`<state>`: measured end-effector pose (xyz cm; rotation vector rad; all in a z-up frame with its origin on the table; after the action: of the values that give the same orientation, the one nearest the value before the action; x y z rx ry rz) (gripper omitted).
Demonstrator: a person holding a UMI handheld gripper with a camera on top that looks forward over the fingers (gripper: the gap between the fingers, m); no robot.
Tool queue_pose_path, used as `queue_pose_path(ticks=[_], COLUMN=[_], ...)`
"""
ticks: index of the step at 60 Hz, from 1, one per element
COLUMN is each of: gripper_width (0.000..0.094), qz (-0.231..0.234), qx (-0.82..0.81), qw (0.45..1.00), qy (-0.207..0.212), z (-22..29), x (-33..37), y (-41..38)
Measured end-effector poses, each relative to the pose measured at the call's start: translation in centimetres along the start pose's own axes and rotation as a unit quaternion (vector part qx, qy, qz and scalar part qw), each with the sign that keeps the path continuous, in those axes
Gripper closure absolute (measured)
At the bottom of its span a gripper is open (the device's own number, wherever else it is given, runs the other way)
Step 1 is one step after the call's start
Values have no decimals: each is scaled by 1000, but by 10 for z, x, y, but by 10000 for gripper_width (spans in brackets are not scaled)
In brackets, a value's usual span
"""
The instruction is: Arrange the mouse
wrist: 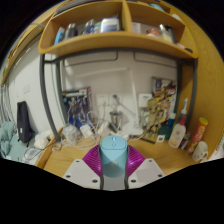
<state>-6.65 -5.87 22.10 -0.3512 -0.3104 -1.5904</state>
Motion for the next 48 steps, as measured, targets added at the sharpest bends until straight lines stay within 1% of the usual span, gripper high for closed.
queue_pose_path(ticks=[5, 13, 19, 20, 26, 27, 28, 31, 34, 35, 36, 39, 44, 45, 46, 47, 48], gripper_width=[662, 663, 661, 639, 638, 637, 600, 599, 595, 567, 561, 503, 442, 434, 411, 321, 299], qz=[10, 8, 2, 3, 5, 3, 2, -1, -4, -4, -4, -2, 6, 8, 9, 8, 6], qx=[4, 16, 23, 22, 15, 16, 19, 24, 27, 26, 25, 24, 22, 23, 23, 22, 22], qw=[999, 996, 992, 992, 987, 987, 986, 987, 987, 987, 987, 987, 984, 985, 985, 985, 985], qy=[-32, -86, -121, -127, -159, -163, -167, -158, -158, -159, -160, -161, -176, -173, -172, -173, -173], z=[-37, -98, -137, -143, -173, -177, -180, -183, -184, -184, -184, -184, -187, -186, -185, -185, -184], x=[-19, -42, -52, -54, -57, -58, -58, -58, -57, -57, -57, -58, -59, -60, -59, -59, -58], y=[-29, -53, -56, -53, -55, -55, -52, -53, -53, -54, -54, -55, -55, -55, -55, -55, -54])
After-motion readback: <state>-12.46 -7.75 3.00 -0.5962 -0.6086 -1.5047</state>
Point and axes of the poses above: the point between the fingertips, and its own axes, seen from behind it with the camera up: y to the right, z up, x backward, against the way the camera looks, the point moved 6 cm from there along x, backward, against the way the camera looks, and after that the axes turned 3 degrees about -z, right-handed, at the moved point
